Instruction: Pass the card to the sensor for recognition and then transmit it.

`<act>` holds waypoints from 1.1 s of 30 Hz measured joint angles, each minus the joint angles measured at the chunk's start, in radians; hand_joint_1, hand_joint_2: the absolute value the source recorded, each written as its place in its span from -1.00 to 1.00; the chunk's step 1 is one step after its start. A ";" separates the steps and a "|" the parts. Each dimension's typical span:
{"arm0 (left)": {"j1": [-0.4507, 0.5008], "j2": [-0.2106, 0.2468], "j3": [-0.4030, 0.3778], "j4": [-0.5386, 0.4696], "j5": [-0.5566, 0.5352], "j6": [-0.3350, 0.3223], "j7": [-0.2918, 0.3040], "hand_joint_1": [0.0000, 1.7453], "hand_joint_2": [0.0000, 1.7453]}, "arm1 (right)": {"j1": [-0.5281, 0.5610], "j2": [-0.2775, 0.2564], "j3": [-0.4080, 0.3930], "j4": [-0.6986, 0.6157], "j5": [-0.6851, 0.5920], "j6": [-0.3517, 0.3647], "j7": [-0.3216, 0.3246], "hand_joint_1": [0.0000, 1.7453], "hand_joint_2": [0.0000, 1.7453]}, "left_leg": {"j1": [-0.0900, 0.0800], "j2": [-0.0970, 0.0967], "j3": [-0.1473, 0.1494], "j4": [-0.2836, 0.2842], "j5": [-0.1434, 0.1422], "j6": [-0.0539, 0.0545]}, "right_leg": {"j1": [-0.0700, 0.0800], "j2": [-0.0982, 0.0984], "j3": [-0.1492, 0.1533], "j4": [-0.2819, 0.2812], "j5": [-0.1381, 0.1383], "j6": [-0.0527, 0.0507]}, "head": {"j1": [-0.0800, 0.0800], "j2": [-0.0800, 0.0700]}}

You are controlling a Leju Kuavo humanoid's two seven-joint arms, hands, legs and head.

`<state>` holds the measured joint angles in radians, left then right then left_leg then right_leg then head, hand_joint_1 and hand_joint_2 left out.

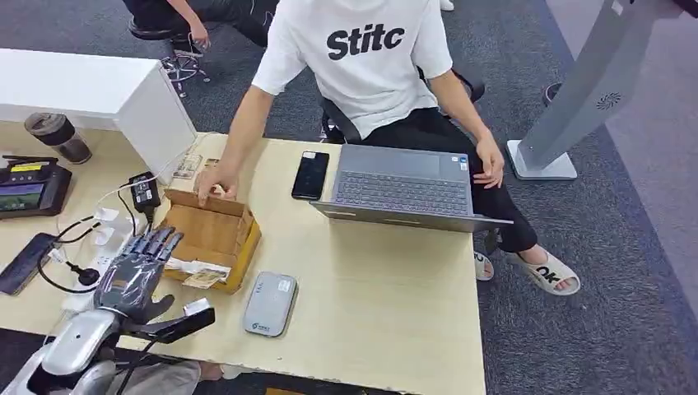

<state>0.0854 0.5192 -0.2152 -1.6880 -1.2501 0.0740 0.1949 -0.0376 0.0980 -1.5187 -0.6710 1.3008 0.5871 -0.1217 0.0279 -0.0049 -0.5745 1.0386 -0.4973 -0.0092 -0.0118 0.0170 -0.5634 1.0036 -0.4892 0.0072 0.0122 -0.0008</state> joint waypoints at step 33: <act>-0.087 -0.034 -0.056 0.100 0.217 -0.056 -0.088 0.74 1.00 | -0.003 -0.021 0.022 0.034 0.014 0.000 -0.011 -1.00 1.00 | 0.000 0.000 0.000 0.000 0.000 0.000 | 0.000 0.000 0.000 0.000 0.000 0.000 | -0.001 0.000</act>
<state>-0.0019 0.4852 -0.2712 -1.5881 -1.0330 0.0183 0.1064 -0.0407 0.0767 -1.4965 -0.6371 1.3149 0.5871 -0.1331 0.0279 -0.0048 -0.5747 1.0388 -0.4972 -0.0093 -0.0118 0.0170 -0.5633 1.0037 -0.4889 0.0070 0.0114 -0.0008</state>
